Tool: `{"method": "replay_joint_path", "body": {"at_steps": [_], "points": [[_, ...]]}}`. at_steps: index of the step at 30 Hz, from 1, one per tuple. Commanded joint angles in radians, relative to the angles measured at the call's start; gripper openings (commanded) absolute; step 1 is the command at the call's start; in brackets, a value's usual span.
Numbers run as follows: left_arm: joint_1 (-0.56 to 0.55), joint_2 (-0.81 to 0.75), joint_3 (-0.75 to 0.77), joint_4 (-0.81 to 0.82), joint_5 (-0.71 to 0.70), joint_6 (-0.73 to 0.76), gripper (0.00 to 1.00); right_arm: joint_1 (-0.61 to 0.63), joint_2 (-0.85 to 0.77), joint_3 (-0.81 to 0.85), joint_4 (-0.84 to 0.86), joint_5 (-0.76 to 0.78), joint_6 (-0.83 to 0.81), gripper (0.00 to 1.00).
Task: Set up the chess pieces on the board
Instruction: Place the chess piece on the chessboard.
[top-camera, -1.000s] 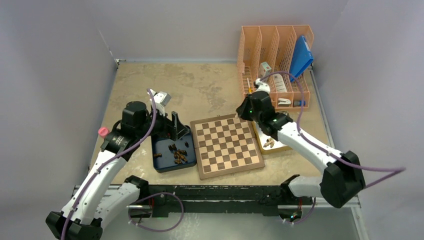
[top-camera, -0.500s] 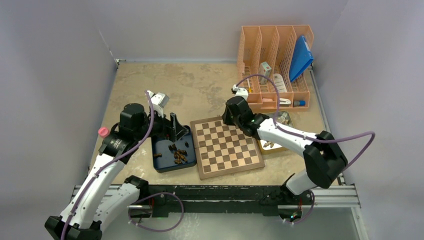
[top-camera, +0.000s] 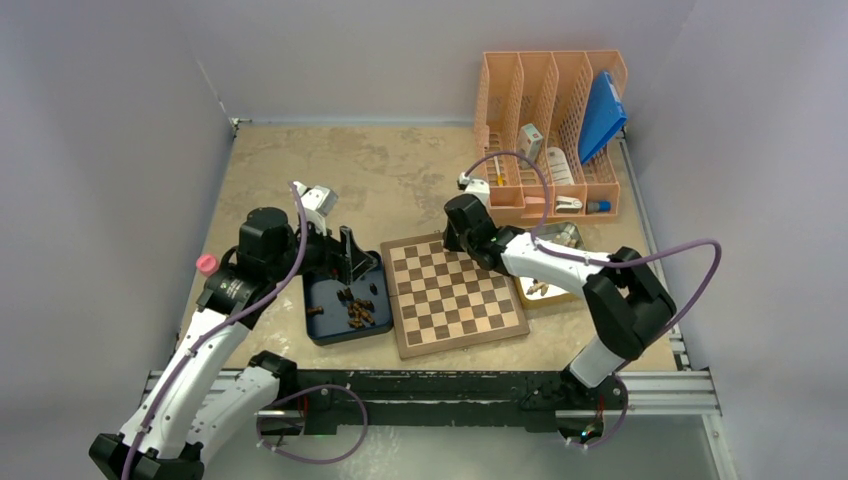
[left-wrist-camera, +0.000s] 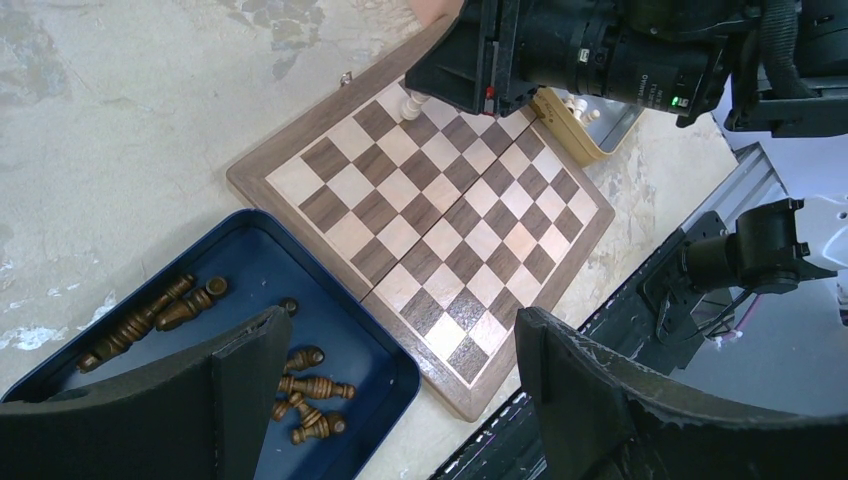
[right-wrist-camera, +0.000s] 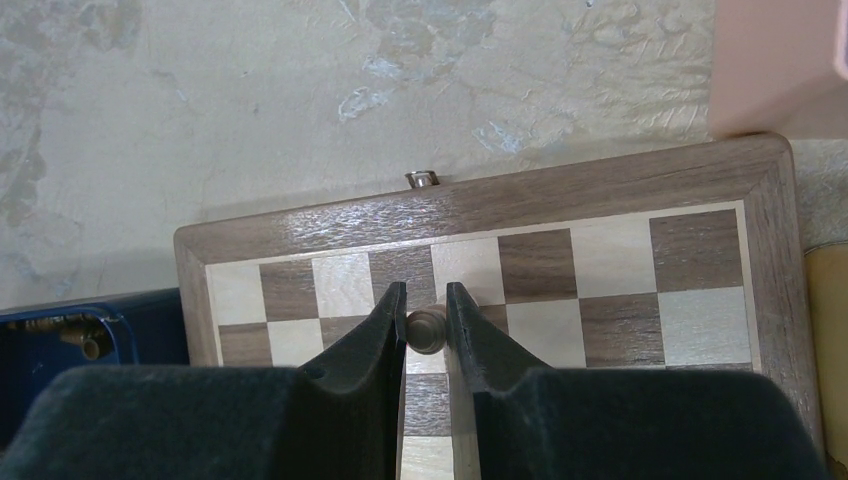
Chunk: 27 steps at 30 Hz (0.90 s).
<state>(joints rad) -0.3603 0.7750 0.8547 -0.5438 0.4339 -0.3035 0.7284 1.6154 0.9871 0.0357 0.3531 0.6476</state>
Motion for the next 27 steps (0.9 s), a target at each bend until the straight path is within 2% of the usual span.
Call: {"method": "replay_joint_path", "body": {"at_steps": [1,17,27], "points": [[0.006,-0.013,-0.002,0.03,0.0,-0.005,0.83,0.003,0.0,0.032,0.047,0.02,0.012,0.19],[0.006,-0.01,-0.002,0.029,-0.001,-0.006,0.83,0.001,0.044,0.009,0.078,0.063,0.014,0.2],[0.006,-0.013,-0.002,0.029,-0.002,-0.006,0.83,0.0,0.045,-0.001,0.078,0.081,0.018,0.25]]}}
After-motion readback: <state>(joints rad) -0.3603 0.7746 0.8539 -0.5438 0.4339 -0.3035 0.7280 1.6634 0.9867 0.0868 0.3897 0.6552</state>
